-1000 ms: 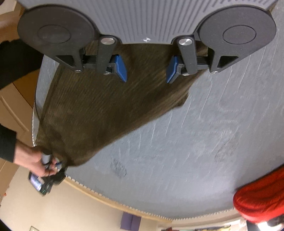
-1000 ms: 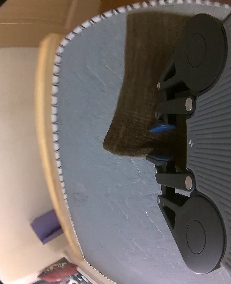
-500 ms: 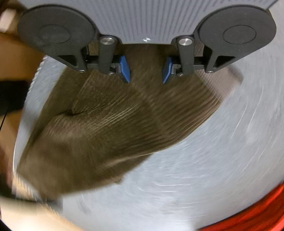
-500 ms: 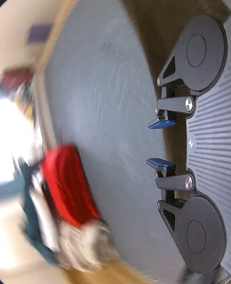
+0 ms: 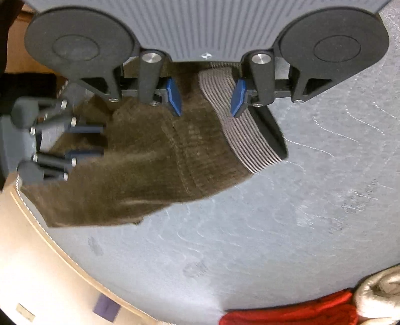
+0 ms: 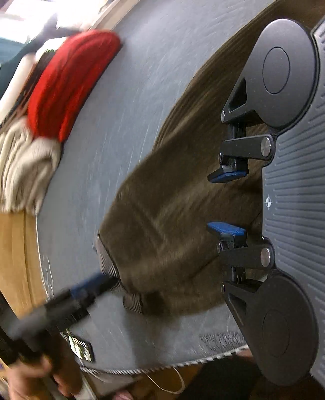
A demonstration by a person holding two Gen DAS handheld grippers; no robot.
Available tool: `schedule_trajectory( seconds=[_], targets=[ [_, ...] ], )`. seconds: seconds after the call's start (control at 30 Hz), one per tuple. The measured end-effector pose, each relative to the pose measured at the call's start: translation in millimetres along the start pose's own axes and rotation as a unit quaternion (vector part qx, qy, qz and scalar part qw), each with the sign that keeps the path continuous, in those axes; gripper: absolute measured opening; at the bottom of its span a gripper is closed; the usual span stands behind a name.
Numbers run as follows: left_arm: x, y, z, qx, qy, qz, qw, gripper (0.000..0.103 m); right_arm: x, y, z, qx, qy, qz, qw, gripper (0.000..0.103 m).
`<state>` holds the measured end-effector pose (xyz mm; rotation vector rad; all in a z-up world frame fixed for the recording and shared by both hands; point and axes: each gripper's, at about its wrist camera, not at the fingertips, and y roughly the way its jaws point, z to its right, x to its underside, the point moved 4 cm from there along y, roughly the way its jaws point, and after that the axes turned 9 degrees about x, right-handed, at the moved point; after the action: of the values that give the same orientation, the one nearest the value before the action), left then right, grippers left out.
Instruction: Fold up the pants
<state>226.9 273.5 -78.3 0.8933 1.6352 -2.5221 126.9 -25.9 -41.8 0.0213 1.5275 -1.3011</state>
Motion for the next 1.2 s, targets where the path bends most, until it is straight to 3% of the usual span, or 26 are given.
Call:
schedule_trajectory(
  seconds=[0.07, 0.13, 0.3, 0.43, 0.6, 0.67, 0.73, 0.8, 0.9, 1.03, 1.1, 1.17, 1.2],
  targets=[
    [0, -3, -4, -0.018, -0.005, 0.005, 0.9998, 0.063, 1, 5, -12, -0.007, -0.011, -0.006, 1.0, 0.036],
    [-1, -3, -8, -0.006, -0.019, 0.007, 0.9998, 0.063, 0, 9, -16, -0.01, -0.024, -0.012, 1.0, 0.036],
    [7, 19, -8, -0.012, -0.019, -0.033, 0.9992, 0.063, -6, 23, -22, -0.04, -0.027, -0.035, 0.998, 0.038],
    [10, 35, -7, -0.014, -0.016, -0.048, 0.9986, 0.062, -3, 34, -35, -0.048, -0.062, -0.049, 0.996, 0.046],
    [10, 39, -1, -0.039, 0.02, -0.057, 0.9974, 0.047, -6, 39, -43, -0.052, -0.067, -0.051, 0.995, 0.048],
    [8, 39, 3, -0.045, 0.036, -0.056, 0.9967, 0.035, -9, 36, -46, -0.05, -0.084, -0.046, 0.994, 0.037],
    [6, 33, 9, -0.049, 0.053, -0.053, 0.996, 0.031, -14, 30, -46, -0.06, -0.091, -0.033, 0.994, 0.011],
    [3, 25, 12, -0.052, 0.071, -0.047, 0.995, 0.028, -19, 23, -46, -0.07, -0.094, -0.02, 0.993, 0.005],
    [2, 10, 15, -0.05, 0.093, -0.041, 0.9936, 0.028, -28, 7, -45, -0.091, -0.106, -0.005, 0.99, 0.004],
    [11, 10, 11, -0.051, 0.09, -0.057, 0.993, 0.033, -37, -14, -40, -0.125, -0.082, 0.013, 0.989, 0.004],
    [14, 24, 8, -0.07, 0.086, -0.084, 0.9902, 0.044, -35, -8, -40, -0.127, -0.056, 0.001, 0.99, 0.008],
    [12, 29, 6, -0.094, 0.086, -0.092, 0.9876, 0.07, -23, 6, -49, -0.124, -0.067, -0.035, 0.989, 0.012],
    [8, 25, 5, -0.102, 0.089, -0.081, 0.9875, 0.071, -17, 11, -55, -0.119, -0.095, -0.053, 0.987, 0.013]
  ],
)
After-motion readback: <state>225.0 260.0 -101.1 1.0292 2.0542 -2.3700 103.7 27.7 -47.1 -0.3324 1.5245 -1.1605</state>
